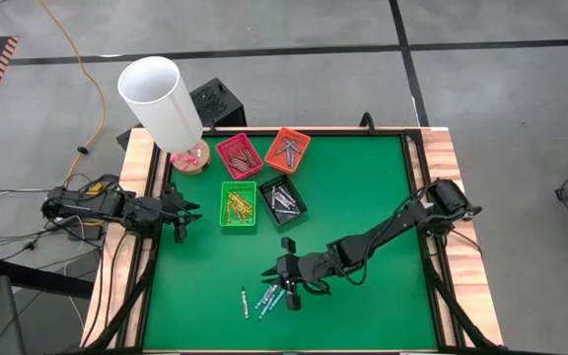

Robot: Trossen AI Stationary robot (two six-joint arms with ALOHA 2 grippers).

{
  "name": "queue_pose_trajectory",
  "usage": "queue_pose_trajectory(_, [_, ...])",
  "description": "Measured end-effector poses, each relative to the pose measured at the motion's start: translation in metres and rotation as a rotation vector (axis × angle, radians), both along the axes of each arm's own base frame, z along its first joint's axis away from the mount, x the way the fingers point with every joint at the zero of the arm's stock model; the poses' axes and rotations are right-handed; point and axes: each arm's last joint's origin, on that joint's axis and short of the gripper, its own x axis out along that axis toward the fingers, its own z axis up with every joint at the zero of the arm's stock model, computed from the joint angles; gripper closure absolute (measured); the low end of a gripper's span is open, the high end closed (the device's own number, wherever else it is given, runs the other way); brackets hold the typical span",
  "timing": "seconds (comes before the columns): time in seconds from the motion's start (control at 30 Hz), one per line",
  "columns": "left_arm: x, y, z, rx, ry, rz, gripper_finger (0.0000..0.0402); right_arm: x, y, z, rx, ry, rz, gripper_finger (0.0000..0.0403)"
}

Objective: Sort crayons
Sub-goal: Put the black crayon into the black bin

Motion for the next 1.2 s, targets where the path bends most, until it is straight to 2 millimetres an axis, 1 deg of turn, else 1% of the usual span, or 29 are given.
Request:
queue_pose_trajectory(0.17, [0.000,0.000,0.000,0.001,0.004,0.000,0.0265,0.001,-0.003,-0.001,-0.005,0.013,-0.009,0.0329])
queue_pose_trajectory(0.67, [-0.001,0.000,-0.001,0.003,0.016,0.000,0.0265,0.000,-0.003,-0.003,-0.013,0.029,-0.007,0.0329])
queue_pose_trajectory(0.97, [-0.001,0.000,-0.001,0.003,0.016,0.000,0.0265,0.002,-0.015,-0.009,-0.038,0.091,-0.037,0.0329])
queue_pose_trajectory(1.2, [-0.001,0.000,-0.001,0.003,0.016,0.000,0.0265,0.003,-0.016,-0.009,-0.045,0.089,-0.038,0.0329])
